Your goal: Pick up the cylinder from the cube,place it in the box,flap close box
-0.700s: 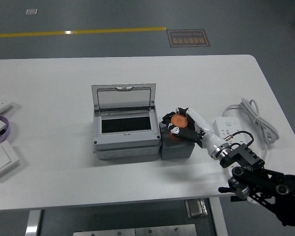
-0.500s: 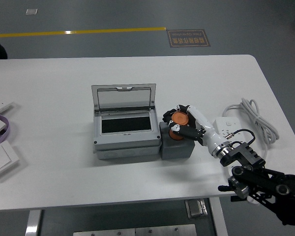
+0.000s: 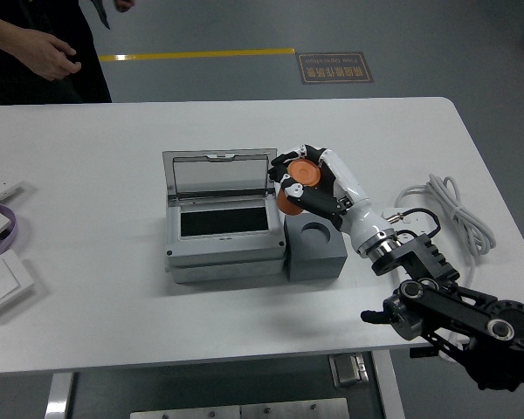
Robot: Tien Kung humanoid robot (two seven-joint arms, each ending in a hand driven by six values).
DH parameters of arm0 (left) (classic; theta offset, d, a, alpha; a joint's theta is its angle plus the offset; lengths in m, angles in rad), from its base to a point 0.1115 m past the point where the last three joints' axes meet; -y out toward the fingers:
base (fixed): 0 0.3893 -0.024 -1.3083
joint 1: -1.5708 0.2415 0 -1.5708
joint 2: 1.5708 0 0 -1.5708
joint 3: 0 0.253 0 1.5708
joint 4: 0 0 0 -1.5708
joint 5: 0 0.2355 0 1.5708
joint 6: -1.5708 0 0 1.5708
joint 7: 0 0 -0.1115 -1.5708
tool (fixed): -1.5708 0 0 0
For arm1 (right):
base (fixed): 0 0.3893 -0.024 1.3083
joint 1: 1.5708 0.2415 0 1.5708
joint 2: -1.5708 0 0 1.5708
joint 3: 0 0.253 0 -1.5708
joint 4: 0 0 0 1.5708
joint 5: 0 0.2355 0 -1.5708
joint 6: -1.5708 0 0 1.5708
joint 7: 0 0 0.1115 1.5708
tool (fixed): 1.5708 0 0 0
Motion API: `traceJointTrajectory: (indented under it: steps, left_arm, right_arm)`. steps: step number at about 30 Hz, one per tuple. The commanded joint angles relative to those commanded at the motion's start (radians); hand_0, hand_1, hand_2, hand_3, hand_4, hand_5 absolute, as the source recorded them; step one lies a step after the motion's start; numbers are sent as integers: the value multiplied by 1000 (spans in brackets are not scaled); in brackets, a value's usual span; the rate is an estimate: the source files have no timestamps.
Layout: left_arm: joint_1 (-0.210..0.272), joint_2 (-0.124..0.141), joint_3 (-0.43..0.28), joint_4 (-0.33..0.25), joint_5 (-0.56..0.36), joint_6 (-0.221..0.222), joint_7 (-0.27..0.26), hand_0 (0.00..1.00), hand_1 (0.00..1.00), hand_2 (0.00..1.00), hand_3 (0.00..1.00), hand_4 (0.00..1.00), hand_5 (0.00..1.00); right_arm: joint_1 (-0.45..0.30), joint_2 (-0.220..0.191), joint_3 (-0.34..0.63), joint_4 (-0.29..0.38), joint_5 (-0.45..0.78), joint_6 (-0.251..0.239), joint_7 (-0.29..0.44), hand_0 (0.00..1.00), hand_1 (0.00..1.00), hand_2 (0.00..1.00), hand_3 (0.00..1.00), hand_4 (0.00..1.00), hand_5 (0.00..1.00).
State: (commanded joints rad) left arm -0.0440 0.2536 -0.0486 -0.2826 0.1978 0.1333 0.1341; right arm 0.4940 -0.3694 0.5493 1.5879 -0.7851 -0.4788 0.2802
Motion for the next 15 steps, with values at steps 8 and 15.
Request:
traceJointTrajectory:
  steps: [8,15]
  left_arm:
    - [-2,3,-9,0,15,-2,5,596,593,578,627,693,247]
    - [-6,5,-17,0,27,-4,10,596,593,577,627,694,249]
  right_arm:
    - [146,108,-70,-10,-135,-15,-146,223,259,360,250,2,2]
    - [264,168,-157,-72,-398,115,-398,105,185,307,231,2,2]
